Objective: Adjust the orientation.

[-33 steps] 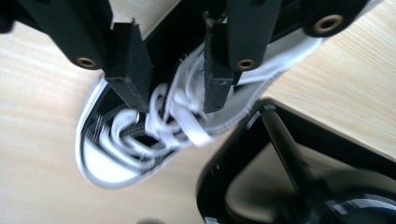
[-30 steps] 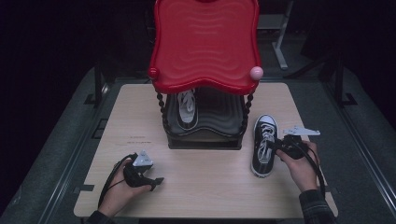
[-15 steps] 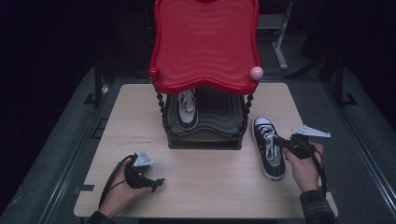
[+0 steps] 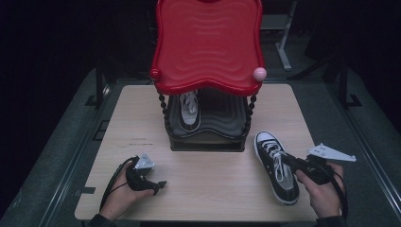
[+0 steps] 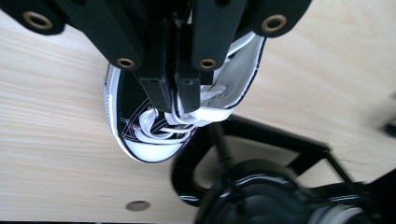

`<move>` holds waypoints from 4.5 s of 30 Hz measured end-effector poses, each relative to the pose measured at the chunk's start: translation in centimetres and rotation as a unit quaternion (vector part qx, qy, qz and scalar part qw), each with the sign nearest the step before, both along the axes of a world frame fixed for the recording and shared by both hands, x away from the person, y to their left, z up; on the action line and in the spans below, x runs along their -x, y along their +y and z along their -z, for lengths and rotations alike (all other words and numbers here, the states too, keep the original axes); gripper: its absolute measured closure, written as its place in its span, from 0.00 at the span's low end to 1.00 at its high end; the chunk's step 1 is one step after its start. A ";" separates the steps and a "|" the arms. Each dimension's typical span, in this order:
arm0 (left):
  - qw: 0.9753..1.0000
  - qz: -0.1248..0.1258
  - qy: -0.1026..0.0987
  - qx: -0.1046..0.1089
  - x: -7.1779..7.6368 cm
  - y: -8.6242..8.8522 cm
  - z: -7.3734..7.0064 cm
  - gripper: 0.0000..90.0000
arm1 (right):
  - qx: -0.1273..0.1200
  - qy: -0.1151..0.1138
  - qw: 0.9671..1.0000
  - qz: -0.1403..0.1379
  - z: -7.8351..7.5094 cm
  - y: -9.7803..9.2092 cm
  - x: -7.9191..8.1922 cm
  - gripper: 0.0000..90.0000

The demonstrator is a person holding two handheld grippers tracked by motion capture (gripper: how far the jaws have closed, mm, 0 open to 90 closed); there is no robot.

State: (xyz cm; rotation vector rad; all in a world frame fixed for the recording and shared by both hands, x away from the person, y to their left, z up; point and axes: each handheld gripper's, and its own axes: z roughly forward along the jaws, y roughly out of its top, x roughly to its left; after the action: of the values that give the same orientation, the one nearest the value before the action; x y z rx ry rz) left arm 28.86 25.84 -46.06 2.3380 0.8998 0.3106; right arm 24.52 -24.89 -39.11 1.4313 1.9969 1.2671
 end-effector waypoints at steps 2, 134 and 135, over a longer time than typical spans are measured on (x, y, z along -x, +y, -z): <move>1.000 -0.001 0.000 0.000 0.0 0.0 0.0 0.18 | -0.001 0.000 1.000 -0.005 0.0 0.2 0.3 0.95; 0.974 0.173 0.013 0.143 1.2 -10.7 -4.7 0.53 | -0.037 -0.006 0.956 -0.290 2.4 13.9 0.5 0.62; 0.973 0.173 0.020 0.150 1.2 -10.5 -4.7 0.56 | -0.038 -0.006 0.956 -0.290 2.4 14.1 0.4 0.61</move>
State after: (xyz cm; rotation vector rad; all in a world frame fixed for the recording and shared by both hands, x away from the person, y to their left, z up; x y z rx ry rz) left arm 27.65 15.33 -41.40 2.1696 0.5002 -0.0183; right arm 24.11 -10.77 -41.54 0.8766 2.4847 1.5833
